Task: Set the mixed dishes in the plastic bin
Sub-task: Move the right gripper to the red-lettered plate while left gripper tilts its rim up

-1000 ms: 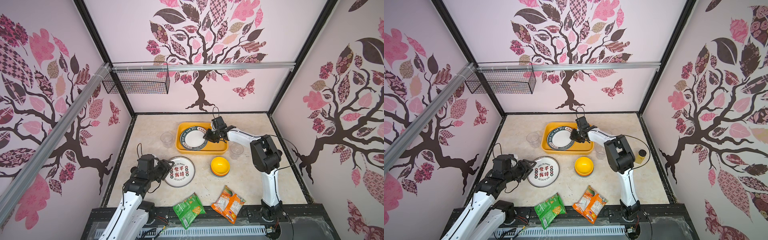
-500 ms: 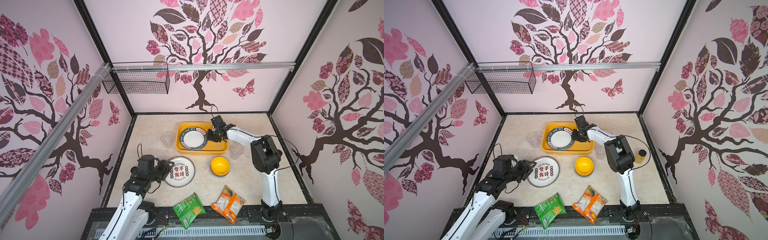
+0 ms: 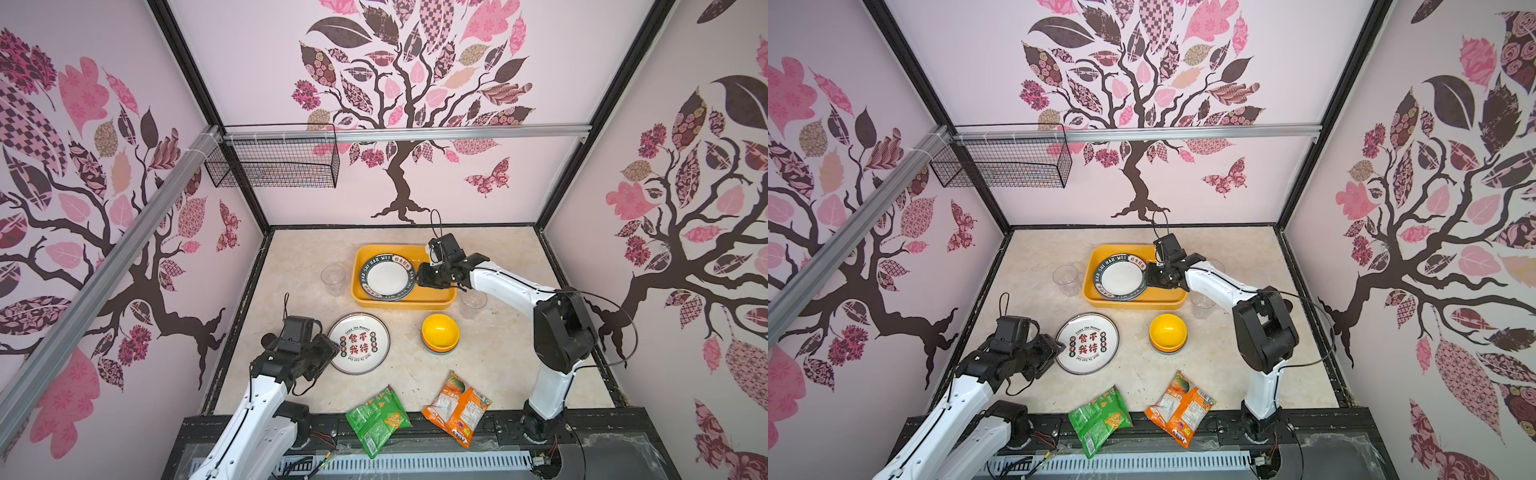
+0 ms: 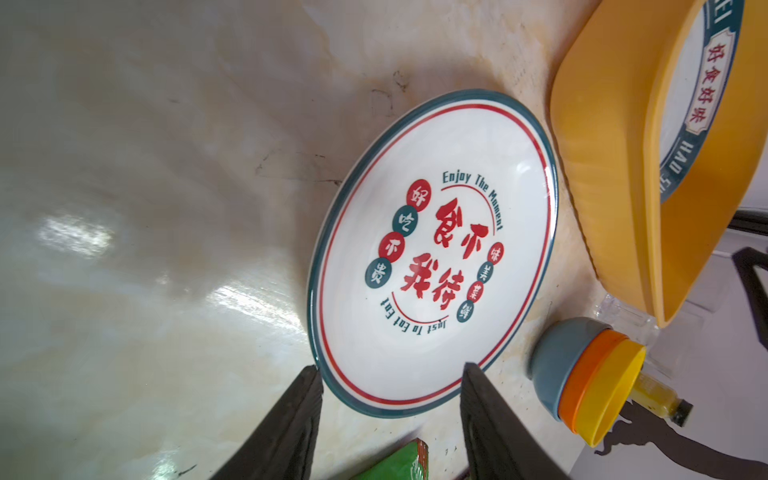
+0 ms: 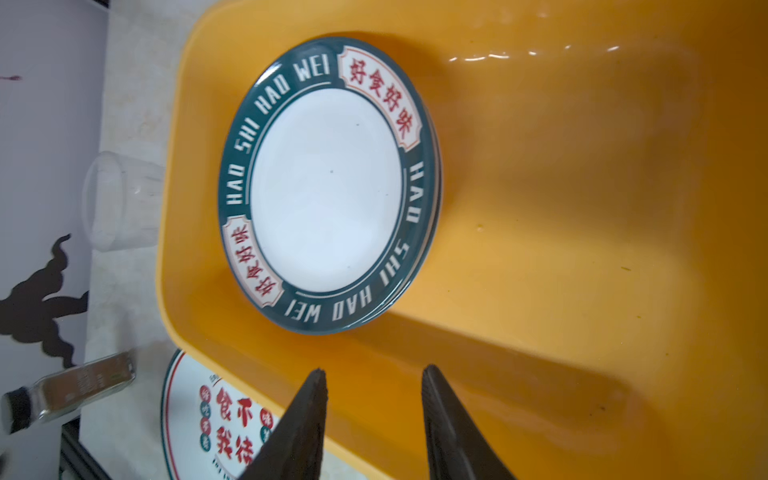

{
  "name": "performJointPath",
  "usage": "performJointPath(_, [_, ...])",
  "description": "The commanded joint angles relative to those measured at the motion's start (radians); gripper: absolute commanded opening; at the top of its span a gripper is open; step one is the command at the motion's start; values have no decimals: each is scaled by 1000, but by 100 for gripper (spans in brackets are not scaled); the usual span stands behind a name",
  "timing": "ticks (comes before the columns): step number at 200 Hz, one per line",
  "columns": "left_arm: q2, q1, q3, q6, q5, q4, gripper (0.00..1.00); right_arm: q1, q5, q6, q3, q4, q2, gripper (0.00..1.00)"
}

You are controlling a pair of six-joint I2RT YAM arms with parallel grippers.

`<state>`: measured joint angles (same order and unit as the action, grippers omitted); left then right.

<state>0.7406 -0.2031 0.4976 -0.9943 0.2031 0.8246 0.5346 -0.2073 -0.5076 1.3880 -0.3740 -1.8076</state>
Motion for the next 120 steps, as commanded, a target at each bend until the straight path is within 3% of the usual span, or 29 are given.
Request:
performJointPath(1, [15,4,27,19,-39,57,57,17,-88,29,-48,2,92,42])
performJointPath(42, [55,3,-8,16,-31,10,57,47,-179,45,-172,52,205,43])
performJointPath(79, [72,3,-87,-3,-3,-103,47,62,-188,53,-252,80,266,43])
performJointPath(120, [66,3,-138,-18,-11,-163,46,69,-194,49,-299,106,297,43])
